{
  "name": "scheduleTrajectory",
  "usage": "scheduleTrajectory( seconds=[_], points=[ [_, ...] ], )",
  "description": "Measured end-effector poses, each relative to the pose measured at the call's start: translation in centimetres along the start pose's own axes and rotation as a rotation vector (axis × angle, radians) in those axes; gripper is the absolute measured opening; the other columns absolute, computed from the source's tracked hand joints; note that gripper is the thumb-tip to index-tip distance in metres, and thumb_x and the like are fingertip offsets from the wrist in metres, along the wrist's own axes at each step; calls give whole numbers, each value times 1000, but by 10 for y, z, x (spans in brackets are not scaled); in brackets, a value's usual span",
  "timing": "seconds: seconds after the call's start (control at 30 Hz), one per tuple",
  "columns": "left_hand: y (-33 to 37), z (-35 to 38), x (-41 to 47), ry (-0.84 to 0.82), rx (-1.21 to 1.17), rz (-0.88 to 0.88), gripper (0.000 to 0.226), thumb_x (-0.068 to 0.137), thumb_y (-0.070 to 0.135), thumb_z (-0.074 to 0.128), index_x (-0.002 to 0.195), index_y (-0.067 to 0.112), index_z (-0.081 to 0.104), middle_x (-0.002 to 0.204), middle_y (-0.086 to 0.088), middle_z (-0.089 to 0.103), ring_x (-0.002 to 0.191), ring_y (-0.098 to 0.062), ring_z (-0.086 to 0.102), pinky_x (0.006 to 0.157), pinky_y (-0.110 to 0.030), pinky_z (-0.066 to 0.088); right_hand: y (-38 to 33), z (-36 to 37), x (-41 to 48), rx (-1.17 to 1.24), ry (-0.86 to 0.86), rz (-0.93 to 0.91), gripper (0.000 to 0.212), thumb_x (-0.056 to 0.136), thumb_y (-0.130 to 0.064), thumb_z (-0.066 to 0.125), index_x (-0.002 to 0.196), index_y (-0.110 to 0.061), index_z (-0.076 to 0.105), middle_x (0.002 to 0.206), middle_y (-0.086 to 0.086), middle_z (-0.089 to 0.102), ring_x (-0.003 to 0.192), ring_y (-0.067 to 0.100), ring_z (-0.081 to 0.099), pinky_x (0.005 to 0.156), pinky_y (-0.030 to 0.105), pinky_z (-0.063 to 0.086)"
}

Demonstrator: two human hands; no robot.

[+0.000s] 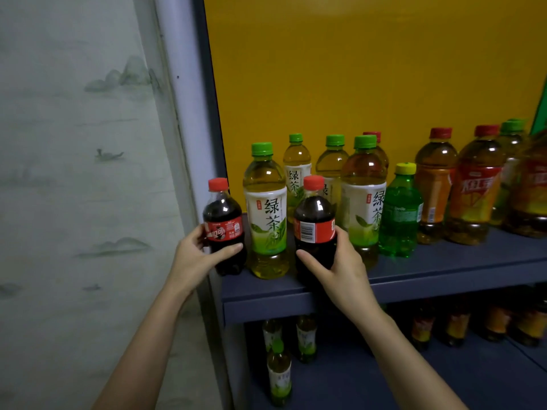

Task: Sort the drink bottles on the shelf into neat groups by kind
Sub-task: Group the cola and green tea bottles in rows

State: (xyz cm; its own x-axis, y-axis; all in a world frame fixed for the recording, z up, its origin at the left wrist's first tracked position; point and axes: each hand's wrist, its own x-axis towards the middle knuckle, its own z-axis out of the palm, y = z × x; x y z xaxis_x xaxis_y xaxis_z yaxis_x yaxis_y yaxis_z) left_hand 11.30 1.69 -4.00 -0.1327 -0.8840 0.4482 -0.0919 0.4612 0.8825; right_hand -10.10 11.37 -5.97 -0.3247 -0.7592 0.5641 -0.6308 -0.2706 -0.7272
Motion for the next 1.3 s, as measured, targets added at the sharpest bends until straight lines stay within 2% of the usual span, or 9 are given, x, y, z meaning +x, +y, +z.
scheduleTrajectory(
  seconds=[0.17,0.37,0.5,0.63,0.73,0.83,1.0,1.17,1.3],
  points=[
    [17,-6,-35,9,12,62,63,49,23,81,108,22,60,107,7,65,101,-6,59,84,-26,49,-9,-6,-15,17,34,6,71,74,-44,70,132,-18,38,126,-6,52,115,7,48,99,35,43],
    [54,15,-50,-91,-55,142,58,42,31,86,95,32,62,92,20,71,94,1,64,81,-24,53,-12,-36,-36,26,104,2,74,69,-53,66,131,-25,37,122,-12,50,115,7,49,97,32,44],
    [76,51,-55,-194,-90,200,65,38,39,87,98,30,62,95,23,70,90,4,65,73,-10,51,-8,-77,-42,46,157,22,73,64,-60,63,126,-30,38,122,-13,52,113,7,52,95,36,48],
    [88,108,-60,-307,-119,244,59,41,27,88,94,31,62,91,27,69,87,5,64,70,-7,47,6,-129,-52,8,241,61,75,63,-60,64,126,-28,39,120,-12,54,111,7,54,92,34,50],
    [96,164,-65,-391,-160,252,62,38,32,91,94,31,63,91,24,70,86,5,65,69,-7,47,21,-176,-65,-41,303,105,69,62,-58,65,121,-33,38,117,-14,55,108,2,54,90,26,49],
    [105,226,-75,-462,-237,221,64,34,43,83,93,29,64,92,21,71,87,2,66,71,-11,49,39,-227,-82,-101,380,155,66,62,-59,64,118,-36,38,115,-17,55,106,1,54,88,27,49],
    [128,332,-107,-579,-287,245,61,41,38,91,95,32,64,96,23,69,92,4,63,72,-7,47,73,-318,-116,-195,495,239,67,60,-62,63,117,-38,37,113,-20,54,107,4,54,89,34,49],
    [153,429,-147,-676,-345,242,53,48,32,84,97,30,64,96,21,70,91,4,64,72,-7,47,102,-409,-144,-253,568,282,69,59,-60,62,119,-34,38,110,-23,52,105,2,54,82,20,45],
    [164,497,-174,-728,-386,204,53,50,27,85,99,23,66,94,9,73,89,-5,68,74,-19,52,130,-468,-159,-301,603,298,74,58,-59,62,122,-26,41,112,-12,56,101,2,55,77,17,45]
  ],
)
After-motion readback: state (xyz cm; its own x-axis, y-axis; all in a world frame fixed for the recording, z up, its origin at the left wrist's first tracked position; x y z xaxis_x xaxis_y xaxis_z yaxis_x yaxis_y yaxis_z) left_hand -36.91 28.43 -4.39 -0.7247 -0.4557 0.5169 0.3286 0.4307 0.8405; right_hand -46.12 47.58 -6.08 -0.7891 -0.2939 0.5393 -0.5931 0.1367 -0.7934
